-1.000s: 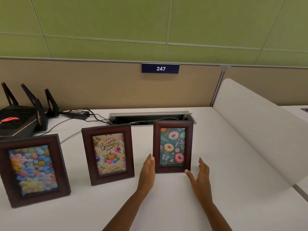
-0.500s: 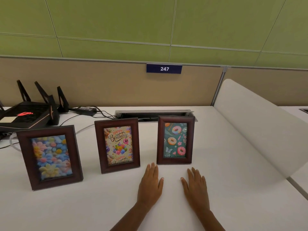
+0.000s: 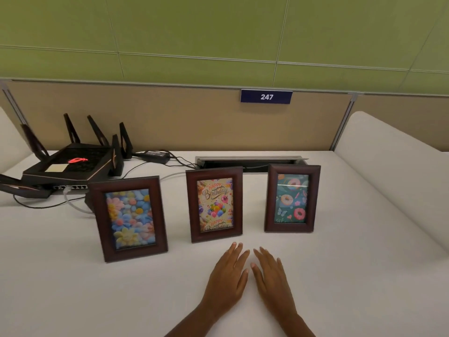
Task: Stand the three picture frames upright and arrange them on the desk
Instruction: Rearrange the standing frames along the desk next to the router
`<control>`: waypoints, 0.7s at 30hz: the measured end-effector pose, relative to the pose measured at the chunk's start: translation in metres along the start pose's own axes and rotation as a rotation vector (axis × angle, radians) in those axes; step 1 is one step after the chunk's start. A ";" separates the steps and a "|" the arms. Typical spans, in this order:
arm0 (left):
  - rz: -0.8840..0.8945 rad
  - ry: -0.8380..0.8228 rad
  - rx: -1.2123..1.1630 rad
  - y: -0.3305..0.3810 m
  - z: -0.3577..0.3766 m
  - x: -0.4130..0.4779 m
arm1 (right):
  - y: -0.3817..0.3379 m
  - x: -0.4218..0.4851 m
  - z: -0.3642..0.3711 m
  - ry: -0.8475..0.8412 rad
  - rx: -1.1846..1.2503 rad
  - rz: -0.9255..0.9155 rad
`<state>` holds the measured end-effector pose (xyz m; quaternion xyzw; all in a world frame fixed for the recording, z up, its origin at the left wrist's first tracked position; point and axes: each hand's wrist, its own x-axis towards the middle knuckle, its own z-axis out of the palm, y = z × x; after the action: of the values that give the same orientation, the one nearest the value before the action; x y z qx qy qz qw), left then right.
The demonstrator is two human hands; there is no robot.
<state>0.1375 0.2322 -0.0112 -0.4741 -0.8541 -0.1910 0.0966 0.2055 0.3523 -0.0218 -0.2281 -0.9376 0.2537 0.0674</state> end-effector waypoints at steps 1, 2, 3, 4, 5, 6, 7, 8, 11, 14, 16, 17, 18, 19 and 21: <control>0.010 -0.002 0.011 -0.009 -0.006 -0.007 | -0.012 -0.002 0.006 -0.012 0.014 -0.016; -0.006 -0.011 0.004 -0.018 -0.014 -0.014 | -0.024 -0.004 0.013 -0.023 0.031 -0.032; -0.004 0.003 0.002 -0.029 -0.017 -0.021 | -0.036 -0.006 0.019 -0.033 0.053 -0.049; -0.003 0.033 -0.006 -0.040 -0.022 -0.029 | -0.048 -0.007 0.025 -0.050 0.078 -0.063; -0.008 0.050 -0.016 -0.050 -0.027 -0.036 | -0.061 -0.007 0.031 -0.078 0.102 -0.073; -0.021 0.063 -0.021 -0.059 -0.034 -0.043 | -0.073 -0.007 0.037 -0.118 0.124 -0.074; -0.022 0.076 -0.021 -0.070 -0.039 -0.049 | -0.085 -0.007 0.042 -0.161 0.141 -0.069; -0.032 0.084 -0.020 -0.080 -0.045 -0.055 | -0.097 -0.006 0.047 -0.192 0.159 -0.063; -0.097 0.114 -0.008 -0.108 -0.063 -0.071 | -0.130 -0.004 0.061 -0.213 0.232 -0.057; -0.244 0.171 -0.022 -0.128 -0.086 -0.083 | -0.156 0.000 0.072 -0.161 0.321 -0.042; -0.301 0.224 -0.042 -0.143 -0.098 -0.087 | -0.170 0.003 0.078 -0.129 0.390 -0.022; -0.311 0.257 -0.063 -0.150 -0.102 -0.089 | -0.176 0.004 0.080 -0.115 0.425 -0.012; -0.328 0.293 -0.085 -0.157 -0.105 -0.090 | -0.181 0.006 0.082 -0.103 0.457 0.000; -0.349 0.332 -0.109 -0.165 -0.105 -0.091 | -0.186 0.007 0.084 -0.093 0.483 0.013; -0.445 0.419 -0.175 -0.180 -0.105 -0.093 | -0.193 0.011 0.086 -0.080 0.517 0.039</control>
<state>0.0325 0.0310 0.0096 -0.2326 -0.8787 -0.3735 0.1850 0.0989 0.1707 0.0017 -0.2112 -0.8390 0.4949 0.0813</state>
